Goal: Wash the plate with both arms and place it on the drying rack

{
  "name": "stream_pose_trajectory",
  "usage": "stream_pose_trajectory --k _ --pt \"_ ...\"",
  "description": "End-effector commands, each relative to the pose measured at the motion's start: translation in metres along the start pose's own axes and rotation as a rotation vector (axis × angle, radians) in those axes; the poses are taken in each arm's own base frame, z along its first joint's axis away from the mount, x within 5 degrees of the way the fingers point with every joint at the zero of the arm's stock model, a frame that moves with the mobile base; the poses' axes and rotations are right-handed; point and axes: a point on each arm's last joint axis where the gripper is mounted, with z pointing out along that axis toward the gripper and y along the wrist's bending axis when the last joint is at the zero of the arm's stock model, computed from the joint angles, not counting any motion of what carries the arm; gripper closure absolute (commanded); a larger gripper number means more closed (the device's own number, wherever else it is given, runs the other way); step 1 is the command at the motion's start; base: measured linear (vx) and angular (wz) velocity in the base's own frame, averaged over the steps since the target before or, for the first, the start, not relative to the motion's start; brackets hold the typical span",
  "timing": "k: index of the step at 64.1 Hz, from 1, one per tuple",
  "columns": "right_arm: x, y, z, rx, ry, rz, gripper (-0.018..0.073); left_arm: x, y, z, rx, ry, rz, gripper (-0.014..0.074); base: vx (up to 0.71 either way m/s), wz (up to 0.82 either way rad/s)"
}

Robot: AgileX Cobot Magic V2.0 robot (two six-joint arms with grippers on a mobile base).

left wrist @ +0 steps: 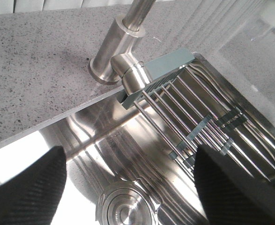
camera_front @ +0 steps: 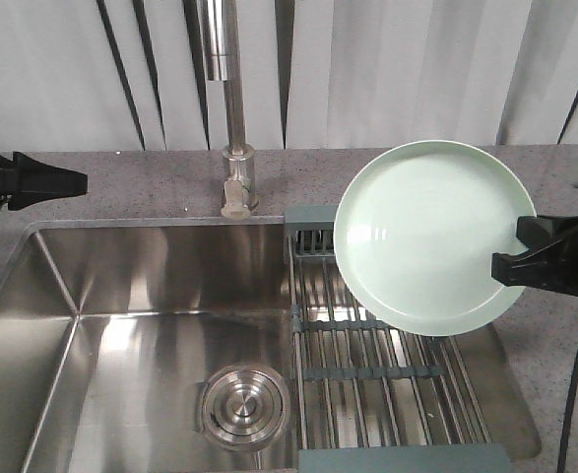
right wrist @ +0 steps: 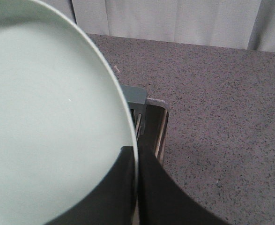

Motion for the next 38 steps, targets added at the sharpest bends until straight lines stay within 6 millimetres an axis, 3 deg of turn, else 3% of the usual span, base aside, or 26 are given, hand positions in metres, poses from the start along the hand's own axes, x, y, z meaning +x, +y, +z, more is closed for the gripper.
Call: stream_pose_trajectory --k 1,38 --pt "-0.0176 -0.0033 -0.0077 0.034 -0.109 0.002 0.0568 -0.0200 -0.0241 -0.0121 0.056 -0.085 0.046 0.0062 0.00 0.00" --pt "-0.0208 -0.0059 -0.0051 0.060 -0.150 0.003 0.0568 -0.0200 -0.0241 -0.0121 0.056 -0.085 0.046 0.0062 0.00 0.00"
